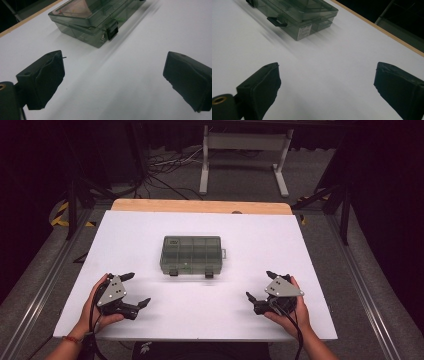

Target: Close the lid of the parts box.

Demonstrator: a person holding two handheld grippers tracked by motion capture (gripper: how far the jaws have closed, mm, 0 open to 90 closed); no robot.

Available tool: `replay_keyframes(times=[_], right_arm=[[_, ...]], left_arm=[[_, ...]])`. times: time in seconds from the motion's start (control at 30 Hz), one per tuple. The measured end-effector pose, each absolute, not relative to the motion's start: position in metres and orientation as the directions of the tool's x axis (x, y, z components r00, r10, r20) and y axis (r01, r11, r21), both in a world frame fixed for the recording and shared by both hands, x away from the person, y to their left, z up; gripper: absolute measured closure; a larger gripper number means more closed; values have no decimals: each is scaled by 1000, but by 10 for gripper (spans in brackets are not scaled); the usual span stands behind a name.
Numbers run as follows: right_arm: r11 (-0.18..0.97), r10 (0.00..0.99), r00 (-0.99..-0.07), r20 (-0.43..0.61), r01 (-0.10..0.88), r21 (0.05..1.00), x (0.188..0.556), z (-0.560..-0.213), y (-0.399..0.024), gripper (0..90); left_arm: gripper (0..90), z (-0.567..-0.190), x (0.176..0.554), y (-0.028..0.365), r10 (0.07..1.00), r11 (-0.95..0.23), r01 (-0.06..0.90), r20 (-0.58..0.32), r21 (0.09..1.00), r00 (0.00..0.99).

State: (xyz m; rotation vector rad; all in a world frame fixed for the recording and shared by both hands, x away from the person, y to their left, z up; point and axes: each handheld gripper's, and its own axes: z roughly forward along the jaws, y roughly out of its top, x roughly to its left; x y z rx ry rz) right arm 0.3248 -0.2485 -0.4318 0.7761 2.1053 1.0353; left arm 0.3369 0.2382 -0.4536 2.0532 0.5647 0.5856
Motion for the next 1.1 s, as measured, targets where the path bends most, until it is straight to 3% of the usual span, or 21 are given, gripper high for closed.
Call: replay_keyframes(times=[0.33,1.1], right_arm=[[483,761,-595,-259,252,839,316,-442,-259,75],[503,745,-600,-290,221,836,312,-441,-252,74]], left_arm=[[46,-457,328,242,611,-464,185,162,866,775],[49,-457,330,247,610,-434,192,131,880,781]])
